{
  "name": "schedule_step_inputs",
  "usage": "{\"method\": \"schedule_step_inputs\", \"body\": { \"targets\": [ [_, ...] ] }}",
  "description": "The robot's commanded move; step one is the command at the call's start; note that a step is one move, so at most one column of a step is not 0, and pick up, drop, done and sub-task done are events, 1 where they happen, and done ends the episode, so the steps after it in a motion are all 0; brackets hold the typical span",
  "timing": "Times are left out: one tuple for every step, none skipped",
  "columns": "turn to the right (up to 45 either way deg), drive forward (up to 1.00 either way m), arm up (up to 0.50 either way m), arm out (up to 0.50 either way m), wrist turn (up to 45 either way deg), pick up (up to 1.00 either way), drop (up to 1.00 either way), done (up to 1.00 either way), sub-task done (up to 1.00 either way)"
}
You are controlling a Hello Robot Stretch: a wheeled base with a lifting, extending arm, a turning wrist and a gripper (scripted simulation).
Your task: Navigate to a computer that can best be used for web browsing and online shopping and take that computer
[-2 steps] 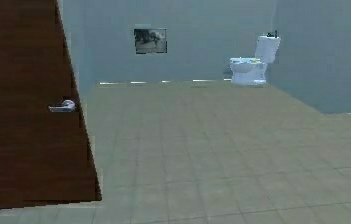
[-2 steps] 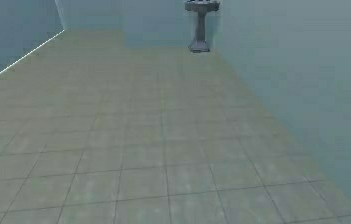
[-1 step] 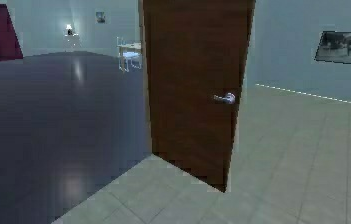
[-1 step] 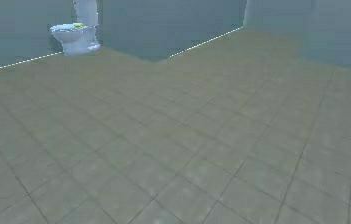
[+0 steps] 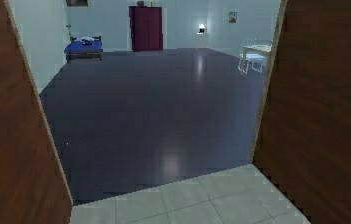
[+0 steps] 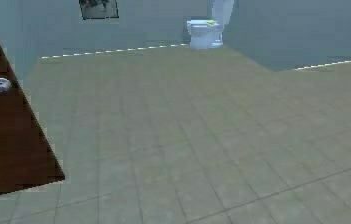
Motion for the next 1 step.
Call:
{"method": "schedule_step_inputs", "body": {
  "targets": [
    [0.0,0.90,0.00,0.00,0.0,0.00,0.00,0.00,0.00]
  ]
}}
